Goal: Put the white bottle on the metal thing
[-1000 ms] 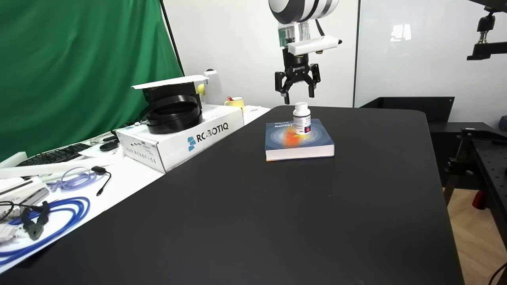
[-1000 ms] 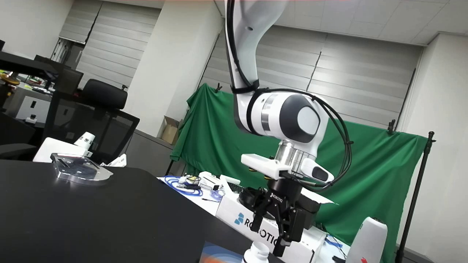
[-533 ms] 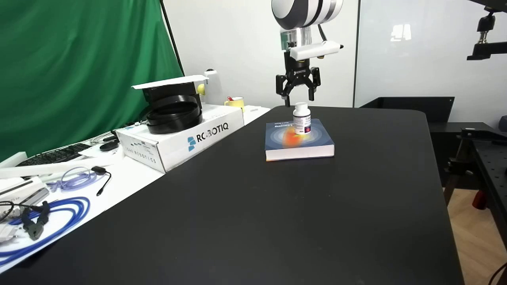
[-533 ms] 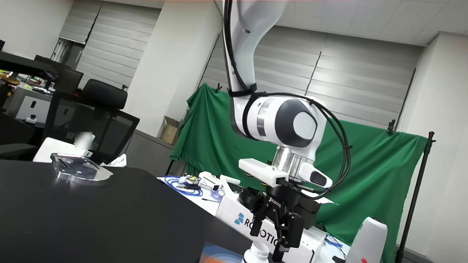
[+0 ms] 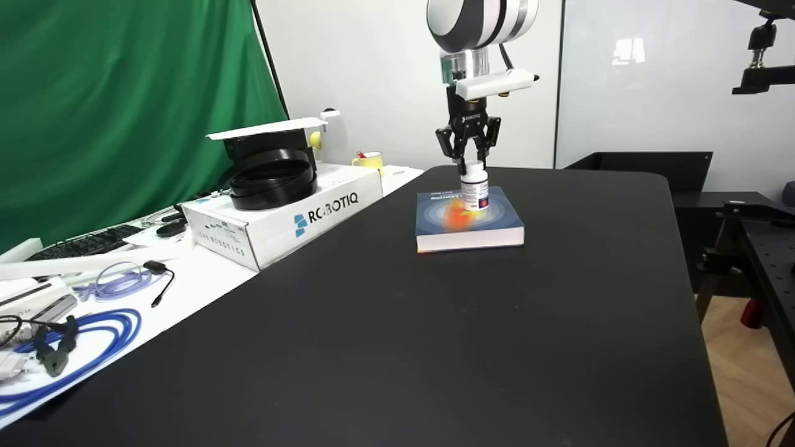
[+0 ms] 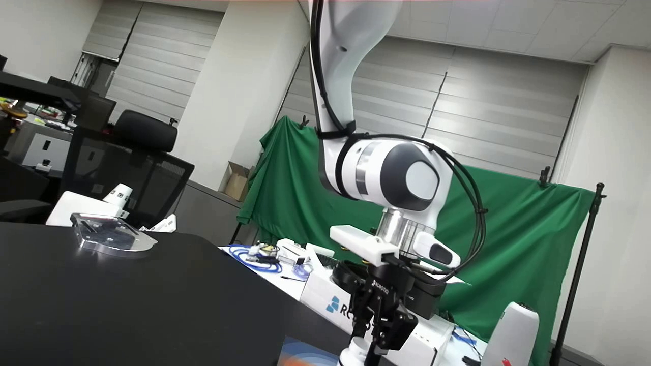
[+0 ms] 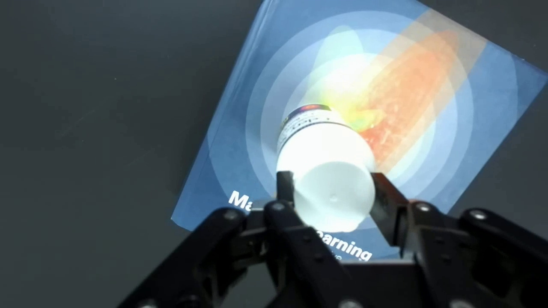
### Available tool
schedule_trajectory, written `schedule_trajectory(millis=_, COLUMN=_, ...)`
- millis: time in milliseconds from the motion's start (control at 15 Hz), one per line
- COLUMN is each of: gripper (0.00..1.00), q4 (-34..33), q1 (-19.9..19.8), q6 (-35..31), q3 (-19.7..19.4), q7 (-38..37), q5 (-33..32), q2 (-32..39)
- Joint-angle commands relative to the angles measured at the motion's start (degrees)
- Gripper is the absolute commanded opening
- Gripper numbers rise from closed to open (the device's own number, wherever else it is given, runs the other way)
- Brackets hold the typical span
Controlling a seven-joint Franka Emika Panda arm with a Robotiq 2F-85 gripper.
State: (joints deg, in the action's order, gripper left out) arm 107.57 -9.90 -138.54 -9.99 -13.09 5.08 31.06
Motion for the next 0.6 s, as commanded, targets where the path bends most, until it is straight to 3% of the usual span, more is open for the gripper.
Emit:
schedule_trajectory(millis=0, gripper=0.22, q4=-0.54, q1=0.19, q6=1.69, q3=-0.23, q7=-0.89, q5=0.38, q2=-0.07)
schedule_trajectory(millis=533, gripper=0.19, q4=0.08, q1=5.87, q6=-0.30, q3=0.29, q7=-2.84, q5=-2.58, q2=-3.52)
